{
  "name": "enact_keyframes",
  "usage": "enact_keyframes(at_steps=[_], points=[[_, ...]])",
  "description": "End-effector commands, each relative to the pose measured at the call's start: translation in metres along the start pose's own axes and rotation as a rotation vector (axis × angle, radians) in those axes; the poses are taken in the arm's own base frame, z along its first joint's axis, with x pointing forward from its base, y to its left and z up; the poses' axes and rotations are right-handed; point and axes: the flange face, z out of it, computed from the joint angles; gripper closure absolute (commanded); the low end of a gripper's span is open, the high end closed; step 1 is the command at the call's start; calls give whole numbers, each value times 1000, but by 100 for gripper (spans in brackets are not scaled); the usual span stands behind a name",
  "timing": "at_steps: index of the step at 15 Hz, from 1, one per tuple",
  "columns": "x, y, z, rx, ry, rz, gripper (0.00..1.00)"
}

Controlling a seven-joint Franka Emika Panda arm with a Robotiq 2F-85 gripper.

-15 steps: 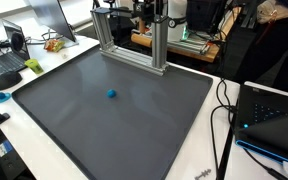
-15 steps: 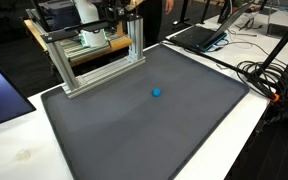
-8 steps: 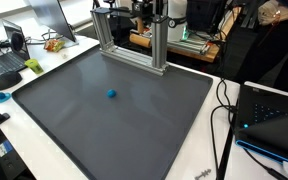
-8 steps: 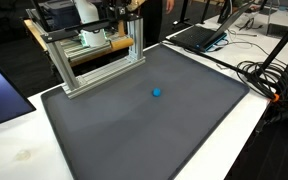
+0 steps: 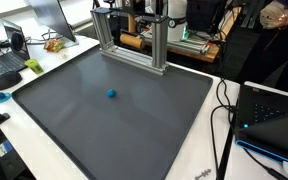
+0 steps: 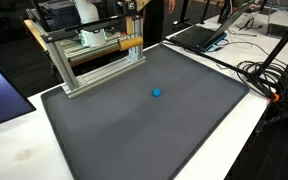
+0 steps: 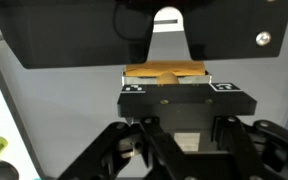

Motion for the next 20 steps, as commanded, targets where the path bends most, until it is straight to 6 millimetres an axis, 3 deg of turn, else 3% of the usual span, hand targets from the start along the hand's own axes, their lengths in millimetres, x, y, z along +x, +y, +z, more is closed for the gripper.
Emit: enact_keyframes(at_steps=[1, 8, 10, 11, 14, 18, 19, 20], points=[[49, -8, -3, 18, 19, 35, 78], [123, -31, 17, 28, 77, 79, 78], [139, -33, 33, 40, 77, 81, 78], [118, -29, 28, 24, 66, 63, 53], [134, -32, 44, 27, 57, 63, 53], [136, -32, 43, 28, 60, 64, 53], [137, -32, 43, 28, 61, 64, 78], [138, -30, 50, 29, 65, 56, 78]])
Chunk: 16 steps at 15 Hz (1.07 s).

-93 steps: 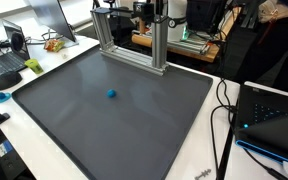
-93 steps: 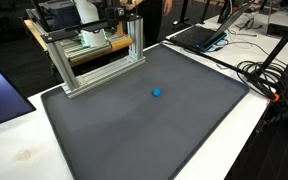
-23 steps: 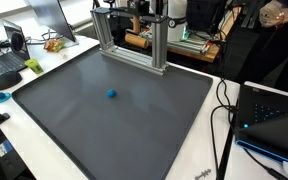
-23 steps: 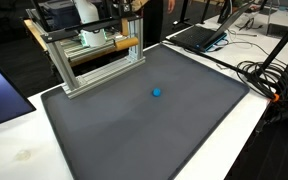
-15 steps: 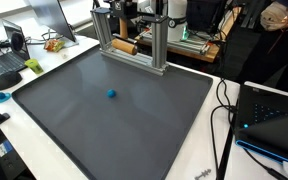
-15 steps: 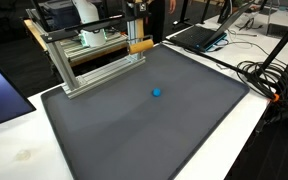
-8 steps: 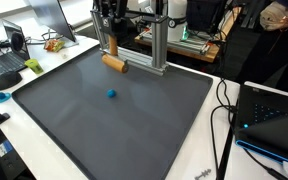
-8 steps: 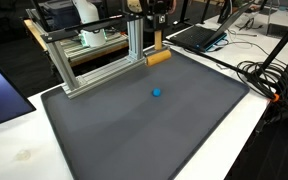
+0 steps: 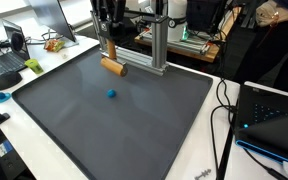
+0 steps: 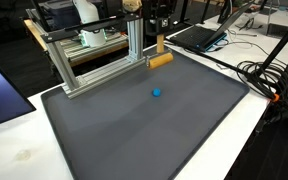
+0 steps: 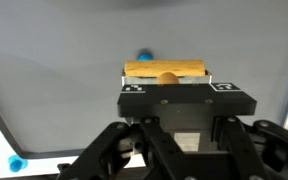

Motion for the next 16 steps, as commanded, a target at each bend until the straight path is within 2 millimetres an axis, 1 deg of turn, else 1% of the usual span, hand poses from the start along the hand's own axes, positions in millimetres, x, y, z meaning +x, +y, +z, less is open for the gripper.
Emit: enact_keyframes(at_steps=[1, 6, 10, 16], points=[[3, 2, 11, 10, 10, -14, 78], [11, 6, 41, 18, 33, -38, 78], [13, 7, 67, 17, 18, -49, 78], [17, 12, 90, 13, 14, -46, 78]])
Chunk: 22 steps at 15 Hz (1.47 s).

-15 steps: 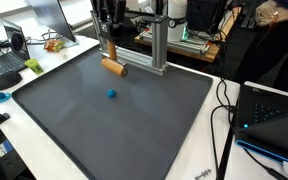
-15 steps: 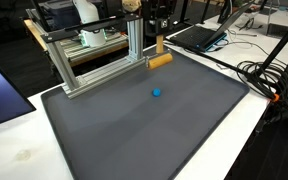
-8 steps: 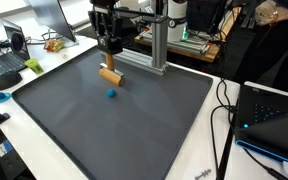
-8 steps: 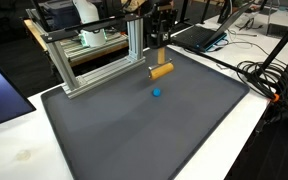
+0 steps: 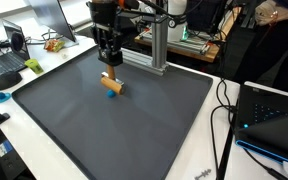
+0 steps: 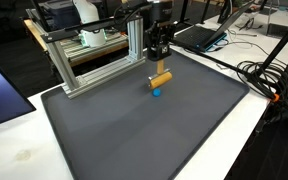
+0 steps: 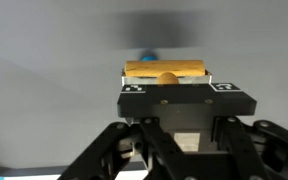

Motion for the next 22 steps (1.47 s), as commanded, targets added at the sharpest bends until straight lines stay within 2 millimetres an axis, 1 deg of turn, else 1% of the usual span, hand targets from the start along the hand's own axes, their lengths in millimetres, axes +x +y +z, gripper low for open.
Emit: enact_keyframes(at_steps=[1, 11, 22], points=[[7, 7, 4, 4, 16, -4, 78], [12, 16, 20, 4, 11, 8, 78], [16, 11, 38, 7, -39, -14, 78]])
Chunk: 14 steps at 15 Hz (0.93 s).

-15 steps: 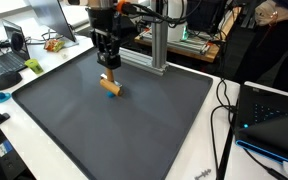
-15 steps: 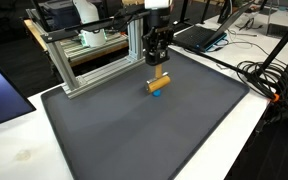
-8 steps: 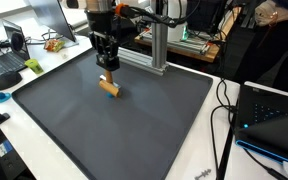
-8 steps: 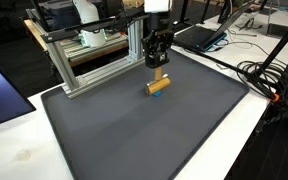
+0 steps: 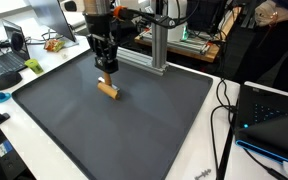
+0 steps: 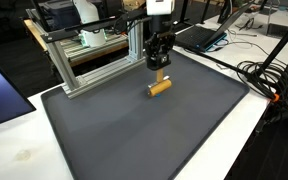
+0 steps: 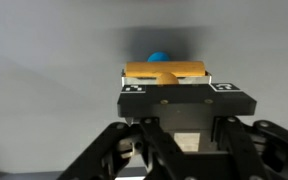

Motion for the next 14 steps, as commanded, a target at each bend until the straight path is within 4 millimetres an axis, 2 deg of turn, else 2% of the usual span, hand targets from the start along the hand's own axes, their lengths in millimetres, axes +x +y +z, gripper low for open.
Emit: enact_keyframes(at_steps=[1, 14], points=[[3, -1, 10, 14, -44, -15, 78], [1, -4, 18, 14, -95, -43, 78]])
